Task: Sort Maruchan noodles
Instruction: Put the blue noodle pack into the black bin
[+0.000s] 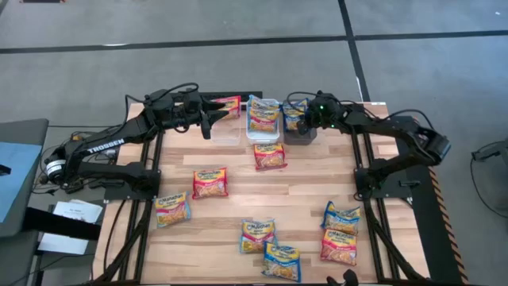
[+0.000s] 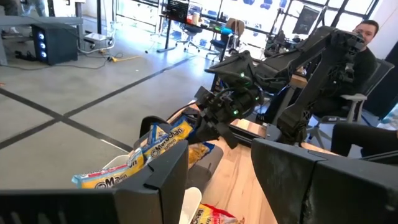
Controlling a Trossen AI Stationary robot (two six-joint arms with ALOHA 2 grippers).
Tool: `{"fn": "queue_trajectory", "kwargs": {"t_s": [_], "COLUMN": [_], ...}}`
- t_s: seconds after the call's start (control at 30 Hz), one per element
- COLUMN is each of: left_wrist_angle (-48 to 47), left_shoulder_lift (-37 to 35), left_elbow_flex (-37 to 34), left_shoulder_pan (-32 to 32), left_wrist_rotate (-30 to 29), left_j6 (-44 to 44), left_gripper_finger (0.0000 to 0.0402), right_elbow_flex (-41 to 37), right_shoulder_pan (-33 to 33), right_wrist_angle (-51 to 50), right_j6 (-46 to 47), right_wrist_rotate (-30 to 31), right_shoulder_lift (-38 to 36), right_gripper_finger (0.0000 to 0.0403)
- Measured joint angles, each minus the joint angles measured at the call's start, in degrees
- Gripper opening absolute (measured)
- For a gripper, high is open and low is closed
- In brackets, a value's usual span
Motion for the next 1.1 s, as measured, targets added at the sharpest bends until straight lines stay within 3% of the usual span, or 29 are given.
{"fn": "queue_trajectory", "kwargs": {"t_s": [0.33, 0.83, 1.1], "left_wrist_angle": [0.0, -0.01, -0.02], "left_shoulder_lift": [0.01, 0.01, 0.01], "left_elbow_flex": [0.0, 0.0, 0.0], "left_shoulder_pan": [0.0, 0.0, 0.02], "left_wrist_rotate": [-0.02, -0.02, -0.02], "left_j6": [-0.67, -0.57, -0.3], "left_gripper_finger": [0.0165, 0.0165, 0.0165], "right_elbow_flex": [0.0, 0.07, 4.49], "right_shoulder_pan": [-0.92, -0.9, -0.77], "right_wrist_angle": [-1.27, -3.5, -10.66], "right_j6": [-0.12, 1.45, 1.53], "right_wrist_rotate": [4.38, 5.91, 5.77], "right_shoulder_lift": [0.09, -0.68, -0.91], "right_gripper_finger": [0.0044, 0.0151, 0.018]}}
